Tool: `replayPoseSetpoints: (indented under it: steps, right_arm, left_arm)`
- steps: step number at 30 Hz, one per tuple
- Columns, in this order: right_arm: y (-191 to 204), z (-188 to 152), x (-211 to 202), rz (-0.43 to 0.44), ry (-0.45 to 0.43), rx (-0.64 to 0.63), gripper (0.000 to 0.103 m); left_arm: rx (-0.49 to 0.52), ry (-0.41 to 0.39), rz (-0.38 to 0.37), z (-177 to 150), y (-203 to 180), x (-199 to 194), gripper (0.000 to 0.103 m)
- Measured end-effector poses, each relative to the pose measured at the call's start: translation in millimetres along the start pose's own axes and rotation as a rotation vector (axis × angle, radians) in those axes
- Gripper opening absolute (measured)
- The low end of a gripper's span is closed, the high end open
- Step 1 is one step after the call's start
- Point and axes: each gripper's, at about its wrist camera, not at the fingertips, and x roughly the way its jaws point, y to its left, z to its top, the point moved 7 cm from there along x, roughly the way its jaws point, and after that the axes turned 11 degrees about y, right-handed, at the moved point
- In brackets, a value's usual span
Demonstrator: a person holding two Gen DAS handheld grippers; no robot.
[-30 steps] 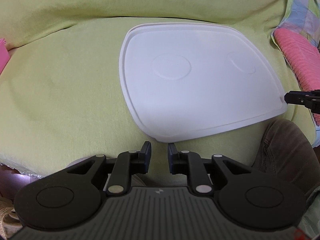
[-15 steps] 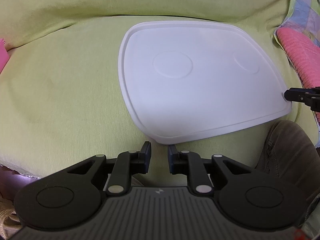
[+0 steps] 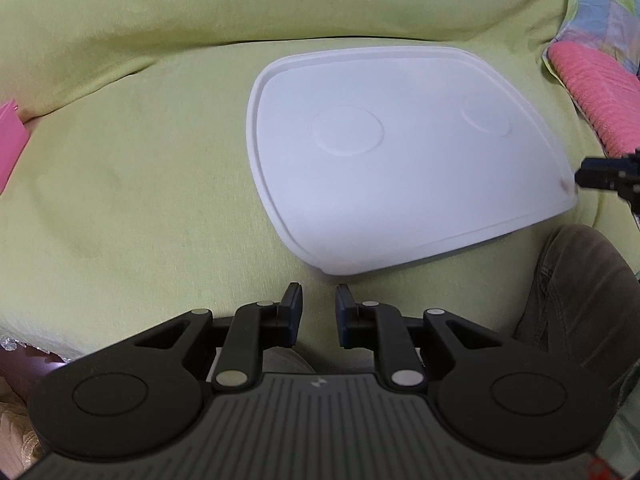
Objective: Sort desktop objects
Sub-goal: 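Press the lid down onto the bin rim with both grippers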
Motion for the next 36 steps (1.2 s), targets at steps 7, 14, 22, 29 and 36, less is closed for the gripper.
replayPoseSetpoints:
  steps: [7,14,22,29,36]
  right_arm:
    - [9.9,-5.7,6.0,-0.025,0.023,-0.075,0.018]
    - [11.0,-0.8,6.1,-0.035,0.018,-0.083,0.018]
    - [15.8,-11.4,-12.4,0.007,0.074,-0.125,0.018]
    - [16.0,-17.2,-8.1,-0.002,0.144,-0.135,0.012]
    - [15.3,-12.6,5.2,-0.017,0.158,-0.115,0.012]
  left_arm:
    - [0.007,0.013,0.0,6.1,-4.0,8.9,0.02]
    - [0.007,0.028,-0.005,7.8,-3.3,16.5,0.02]
    - [0.115,0.015,0.0,-6.6,-8.1,-6.8,0.02]
    - [0.214,-0.016,-0.041,8.1,-34.7,-8.7,0.021]
    - [0.207,0.0,-0.015,18.2,-30.5,3.6,0.022]
